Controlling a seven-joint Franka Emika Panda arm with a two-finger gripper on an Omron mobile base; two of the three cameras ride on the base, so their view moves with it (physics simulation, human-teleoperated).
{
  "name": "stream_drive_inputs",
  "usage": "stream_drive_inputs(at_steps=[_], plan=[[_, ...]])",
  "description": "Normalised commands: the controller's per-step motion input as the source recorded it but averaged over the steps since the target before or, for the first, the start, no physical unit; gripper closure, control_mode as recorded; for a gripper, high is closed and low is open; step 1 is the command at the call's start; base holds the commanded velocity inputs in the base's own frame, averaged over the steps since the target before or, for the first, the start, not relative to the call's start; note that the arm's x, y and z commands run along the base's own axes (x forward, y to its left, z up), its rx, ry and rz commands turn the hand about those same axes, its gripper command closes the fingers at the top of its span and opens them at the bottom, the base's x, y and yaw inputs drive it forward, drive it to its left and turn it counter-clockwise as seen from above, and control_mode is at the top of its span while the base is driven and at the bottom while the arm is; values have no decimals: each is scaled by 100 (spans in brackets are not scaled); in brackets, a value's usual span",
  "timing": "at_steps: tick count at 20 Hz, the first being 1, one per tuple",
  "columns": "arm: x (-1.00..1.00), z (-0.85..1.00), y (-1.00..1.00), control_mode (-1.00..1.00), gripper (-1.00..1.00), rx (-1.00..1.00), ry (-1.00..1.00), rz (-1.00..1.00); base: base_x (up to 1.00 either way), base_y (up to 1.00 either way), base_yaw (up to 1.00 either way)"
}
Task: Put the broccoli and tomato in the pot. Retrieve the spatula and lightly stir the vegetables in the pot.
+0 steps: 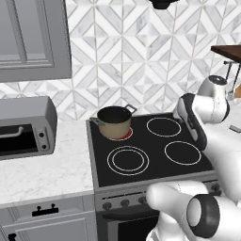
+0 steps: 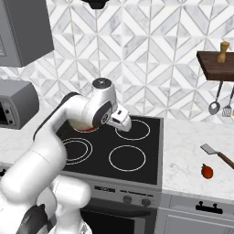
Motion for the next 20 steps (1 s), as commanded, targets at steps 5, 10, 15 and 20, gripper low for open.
stream_drive_inputs(at_steps=[5,10,15,20], plan=[[-61,-13,-100,-100,-100,1,1,-16,0,0,0],[-34,-7,-100,-100,-100,3,9,-13,0,0,0],[0,-23,-100,-100,-100,13,8,-3,0,0,0],[22,-31,-100,-100,-100,10,8,0,0,0,0]])
